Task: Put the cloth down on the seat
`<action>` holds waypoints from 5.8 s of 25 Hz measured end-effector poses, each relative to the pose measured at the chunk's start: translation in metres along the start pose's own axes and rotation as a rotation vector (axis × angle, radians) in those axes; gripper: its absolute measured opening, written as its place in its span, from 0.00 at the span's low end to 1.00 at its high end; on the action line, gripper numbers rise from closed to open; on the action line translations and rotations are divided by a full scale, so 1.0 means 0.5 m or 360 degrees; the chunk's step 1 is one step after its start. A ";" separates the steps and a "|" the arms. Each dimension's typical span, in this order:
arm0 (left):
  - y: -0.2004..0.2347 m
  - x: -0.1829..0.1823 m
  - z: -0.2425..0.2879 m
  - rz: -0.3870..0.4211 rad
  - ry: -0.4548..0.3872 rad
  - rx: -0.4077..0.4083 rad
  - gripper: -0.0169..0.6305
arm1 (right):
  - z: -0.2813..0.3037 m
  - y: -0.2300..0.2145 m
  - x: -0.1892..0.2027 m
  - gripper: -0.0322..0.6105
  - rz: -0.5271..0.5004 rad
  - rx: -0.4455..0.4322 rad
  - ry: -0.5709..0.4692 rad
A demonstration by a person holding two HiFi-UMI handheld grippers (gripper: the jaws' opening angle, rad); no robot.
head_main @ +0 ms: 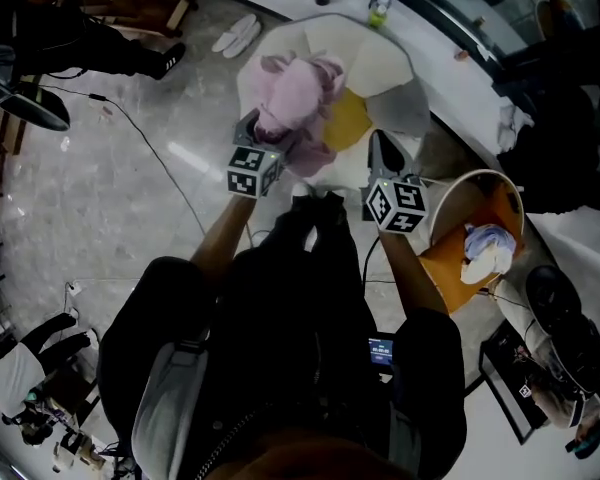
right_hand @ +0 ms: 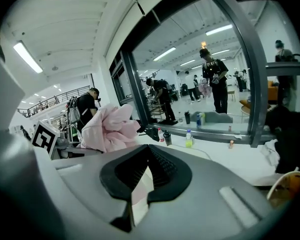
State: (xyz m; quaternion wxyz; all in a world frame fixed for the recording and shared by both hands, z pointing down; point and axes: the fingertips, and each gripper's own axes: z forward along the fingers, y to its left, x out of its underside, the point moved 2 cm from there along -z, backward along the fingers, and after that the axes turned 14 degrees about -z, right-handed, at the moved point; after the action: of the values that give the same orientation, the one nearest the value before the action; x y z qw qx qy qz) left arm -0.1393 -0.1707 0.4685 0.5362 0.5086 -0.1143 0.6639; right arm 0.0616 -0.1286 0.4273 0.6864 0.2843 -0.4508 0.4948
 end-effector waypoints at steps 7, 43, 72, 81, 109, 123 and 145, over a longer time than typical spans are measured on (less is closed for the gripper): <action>0.000 0.051 0.074 0.0009 0.0056 -0.0019 0.54 | 0.013 -0.057 0.022 0.05 -0.0112 0.0044 -0.0026; 0.204 0.387 0.446 0.0048 0.0259 -0.0083 0.54 | 0.247 -0.128 0.432 0.05 0.0026 0.0039 0.0186; 0.340 0.762 0.730 0.0062 0.0771 -0.0156 0.55 | 0.282 -0.122 0.647 0.05 0.0124 0.0067 0.0394; 0.372 0.848 0.780 0.0093 0.0922 -0.0171 0.54 | 0.237 -0.139 0.727 0.05 0.0169 0.0152 0.0494; 0.363 0.806 0.745 0.0085 0.1021 -0.0174 0.57 | 0.243 -0.109 0.695 0.05 0.0180 0.0116 0.0523; 0.245 0.618 0.588 0.0254 0.0823 -0.0091 0.05 | 0.221 -0.100 0.493 0.05 -0.0006 0.0017 0.0441; -0.086 0.046 0.242 0.0375 0.0269 0.0178 0.04 | 0.133 -0.039 0.076 0.05 -0.0072 -0.0178 0.0182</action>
State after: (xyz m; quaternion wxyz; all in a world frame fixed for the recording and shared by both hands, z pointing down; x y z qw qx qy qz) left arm -0.0348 -0.2240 0.5254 0.4329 0.4630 -0.0904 0.7681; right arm 0.0613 -0.1748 0.4914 0.7368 0.2268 -0.4313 0.4686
